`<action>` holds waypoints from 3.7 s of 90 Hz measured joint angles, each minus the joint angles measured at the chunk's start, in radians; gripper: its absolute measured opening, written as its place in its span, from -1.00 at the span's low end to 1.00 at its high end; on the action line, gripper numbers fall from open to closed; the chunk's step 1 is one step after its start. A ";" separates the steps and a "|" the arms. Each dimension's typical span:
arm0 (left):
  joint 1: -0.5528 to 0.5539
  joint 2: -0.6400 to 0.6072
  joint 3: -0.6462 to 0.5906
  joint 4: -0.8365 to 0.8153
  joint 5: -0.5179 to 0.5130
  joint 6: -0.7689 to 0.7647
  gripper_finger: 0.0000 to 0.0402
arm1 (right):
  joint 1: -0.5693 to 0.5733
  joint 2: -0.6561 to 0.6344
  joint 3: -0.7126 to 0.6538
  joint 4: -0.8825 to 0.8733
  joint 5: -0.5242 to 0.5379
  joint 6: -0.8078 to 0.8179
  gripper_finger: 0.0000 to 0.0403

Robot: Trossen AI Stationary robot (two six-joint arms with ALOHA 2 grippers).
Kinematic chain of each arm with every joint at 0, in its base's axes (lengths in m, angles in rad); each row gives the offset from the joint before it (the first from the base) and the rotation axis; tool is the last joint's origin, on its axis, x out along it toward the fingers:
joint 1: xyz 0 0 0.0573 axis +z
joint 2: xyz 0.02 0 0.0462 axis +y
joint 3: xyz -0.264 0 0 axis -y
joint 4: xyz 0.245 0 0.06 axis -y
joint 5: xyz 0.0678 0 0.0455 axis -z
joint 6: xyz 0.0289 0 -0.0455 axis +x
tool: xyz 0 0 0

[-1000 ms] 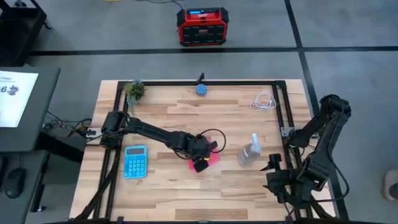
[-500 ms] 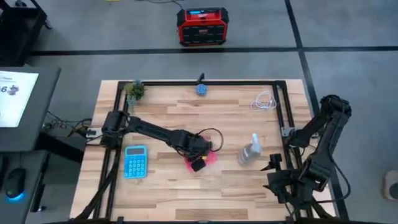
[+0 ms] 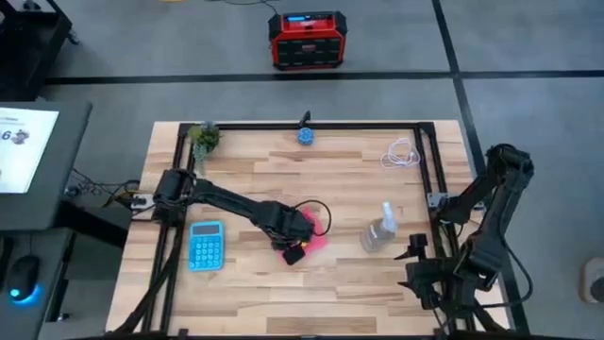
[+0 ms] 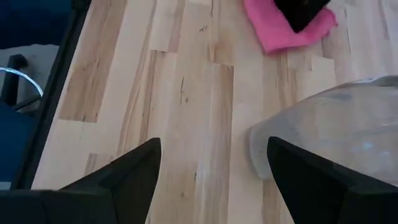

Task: Apply microfiber cloth
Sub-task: Wipe the black cellphone with the pink microfiber cloth

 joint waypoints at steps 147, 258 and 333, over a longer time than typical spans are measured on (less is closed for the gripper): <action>-0.121 -0.045 -0.103 0.185 -0.259 -0.206 -0.96 | -0.212 0.001 -0.547 0.602 0.340 0.352 0.40; -0.194 -0.267 -0.143 0.085 -0.518 -0.314 -0.96 | -0.511 0.001 -0.545 1.428 -0.123 -0.600 0.40; -0.369 -0.508 -0.921 1.233 -0.676 -0.517 -0.95 | -0.947 0.639 -0.144 1.406 -0.596 -0.810 0.40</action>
